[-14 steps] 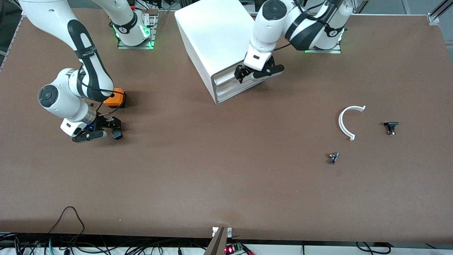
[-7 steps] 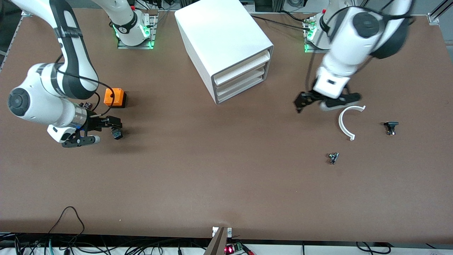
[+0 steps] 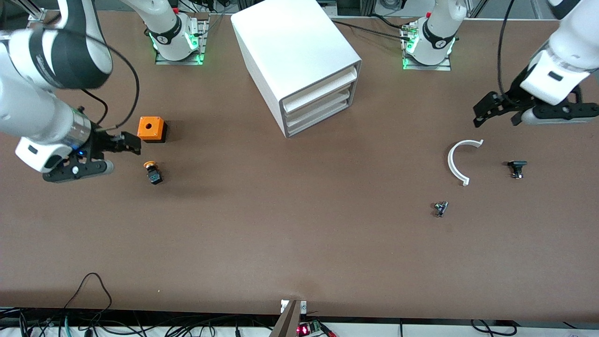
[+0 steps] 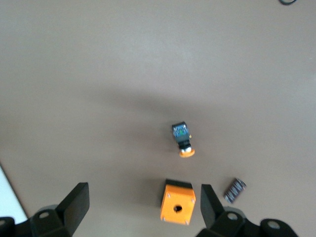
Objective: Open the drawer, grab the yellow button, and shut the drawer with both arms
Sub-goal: 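Set the button beside the orange box while the left gripper withdraws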
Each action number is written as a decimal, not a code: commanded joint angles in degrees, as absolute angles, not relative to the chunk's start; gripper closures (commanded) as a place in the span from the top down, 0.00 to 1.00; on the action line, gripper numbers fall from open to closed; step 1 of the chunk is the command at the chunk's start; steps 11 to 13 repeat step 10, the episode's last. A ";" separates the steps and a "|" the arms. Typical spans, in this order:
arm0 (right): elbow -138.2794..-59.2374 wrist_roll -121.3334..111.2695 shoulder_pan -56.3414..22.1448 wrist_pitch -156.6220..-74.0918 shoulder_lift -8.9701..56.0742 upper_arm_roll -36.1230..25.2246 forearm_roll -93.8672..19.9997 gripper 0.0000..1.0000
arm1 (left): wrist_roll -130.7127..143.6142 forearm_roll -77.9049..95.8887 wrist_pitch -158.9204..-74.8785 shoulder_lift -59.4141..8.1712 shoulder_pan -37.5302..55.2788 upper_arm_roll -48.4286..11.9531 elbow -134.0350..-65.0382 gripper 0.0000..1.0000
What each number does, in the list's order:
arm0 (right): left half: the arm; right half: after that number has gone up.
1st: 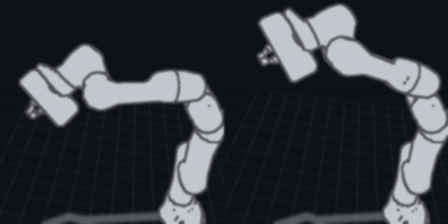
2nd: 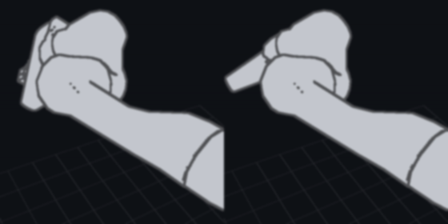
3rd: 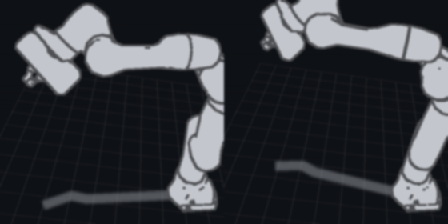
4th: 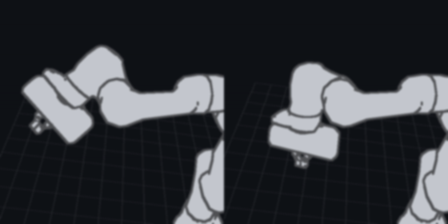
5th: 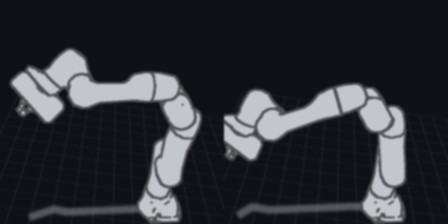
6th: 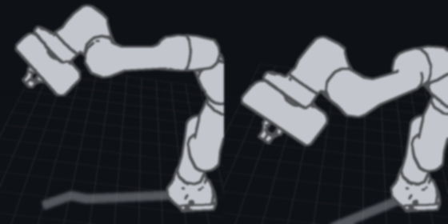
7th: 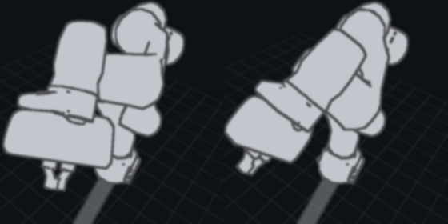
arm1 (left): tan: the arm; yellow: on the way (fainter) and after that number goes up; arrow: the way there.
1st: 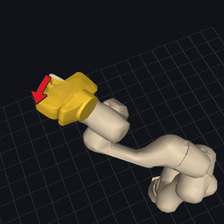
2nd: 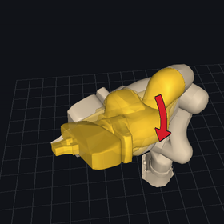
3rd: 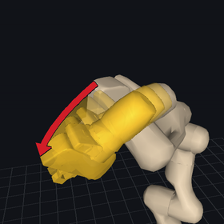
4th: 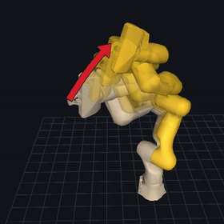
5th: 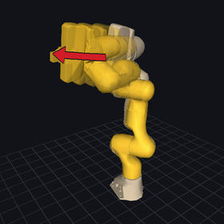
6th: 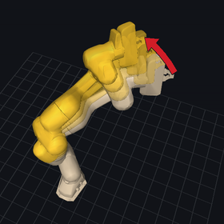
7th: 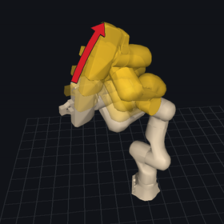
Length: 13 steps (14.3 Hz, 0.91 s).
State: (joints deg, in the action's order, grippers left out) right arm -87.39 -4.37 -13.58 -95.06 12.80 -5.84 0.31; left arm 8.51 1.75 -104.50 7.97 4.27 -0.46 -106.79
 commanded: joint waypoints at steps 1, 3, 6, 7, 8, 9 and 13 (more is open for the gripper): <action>-82.80 -3.87 -13.10 -90.27 12.57 -5.01 2.11 1.00 | 5.01 2.37 -100.82 7.21 2.65 -0.53 -103.63 1.00; -82.97 -3.43 -12.83 -90.18 10.38 -5.27 2.37 1.00 | 5.01 2.37 -100.46 7.21 2.37 -0.44 -103.62 1.00; -87.25 -3.26 -9.06 -90.26 7.13 -5.27 3.34 1.00 | 4.92 2.37 -100.11 7.21 1.41 -0.35 -103.45 1.00; -89.28 -3.16 -8.70 -90.35 5.90 -5.45 3.25 1.00 | 4.92 2.37 -100.11 7.21 0.45 -0.35 -103.36 1.00; -90.08 -3.16 -8.61 -90.53 5.37 -5.80 3.43 1.00 | 4.31 2.37 -100.11 7.29 -0.17 -0.44 -103.36 1.00; -90.17 -3.16 -8.70 -90.53 5.36 -6.32 3.43 1.00 | 2.91 2.37 -100.02 7.21 -0.35 -0.44 -102.92 1.00; -90.26 -3.16 -8.70 -90.44 5.36 -6.42 3.43 1.00 | 2.38 2.37 -99.58 7.21 -0.35 -0.44 -102.57 1.00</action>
